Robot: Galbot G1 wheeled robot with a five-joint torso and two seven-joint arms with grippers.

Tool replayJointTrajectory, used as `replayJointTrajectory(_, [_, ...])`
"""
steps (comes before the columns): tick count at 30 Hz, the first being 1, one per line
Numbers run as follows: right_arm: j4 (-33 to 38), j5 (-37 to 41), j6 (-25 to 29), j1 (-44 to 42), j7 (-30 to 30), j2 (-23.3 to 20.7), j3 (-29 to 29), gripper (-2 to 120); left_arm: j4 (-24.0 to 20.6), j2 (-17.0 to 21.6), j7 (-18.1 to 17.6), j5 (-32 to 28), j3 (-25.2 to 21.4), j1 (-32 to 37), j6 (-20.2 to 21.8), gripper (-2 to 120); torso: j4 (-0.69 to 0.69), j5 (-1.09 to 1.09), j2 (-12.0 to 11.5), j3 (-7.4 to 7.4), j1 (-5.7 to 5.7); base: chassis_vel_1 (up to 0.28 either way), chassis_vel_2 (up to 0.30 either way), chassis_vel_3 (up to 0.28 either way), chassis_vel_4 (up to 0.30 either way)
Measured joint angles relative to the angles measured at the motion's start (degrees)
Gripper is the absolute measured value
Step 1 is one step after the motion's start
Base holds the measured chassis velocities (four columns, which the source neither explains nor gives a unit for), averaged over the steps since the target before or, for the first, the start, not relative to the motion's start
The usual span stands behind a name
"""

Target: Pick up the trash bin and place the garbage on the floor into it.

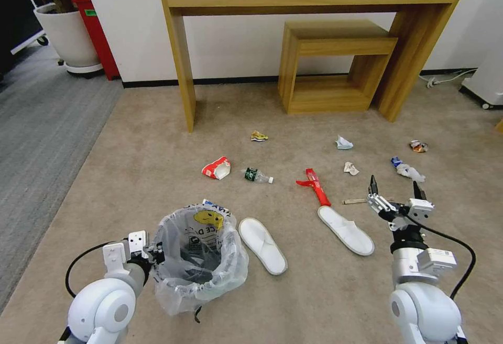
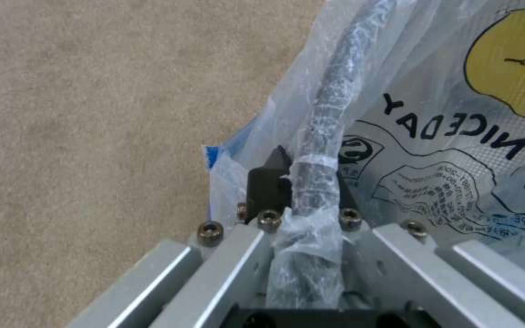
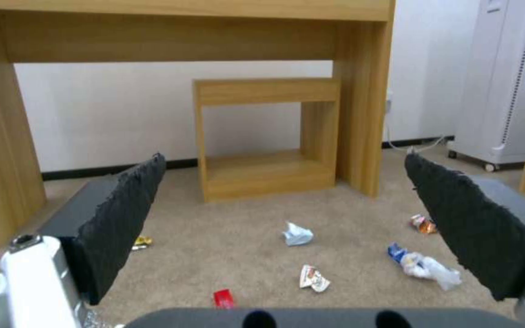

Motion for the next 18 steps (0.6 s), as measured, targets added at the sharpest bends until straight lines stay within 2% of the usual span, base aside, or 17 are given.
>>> replayJointTrajectory(12, [-0.1,-0.3,-0.6,0.2,0.0,0.3,-0.1,100,-0.4,0.2,0.0,0.0,-0.3,0.3,0.0,0,0.00,0.00,0.0,0.00,0.00,0.000,0.000,0.000,0.000])
replayJointTrajectory(18, [-0.3,-0.2,-0.9,0.3,-0.2,-0.1,-0.6,100,-0.5,0.1,0.0,0.0,-0.4,0.4,0.0,0,0.00,0.00,0.0,0.00,0.00,-0.056,0.065,0.064,-0.055])
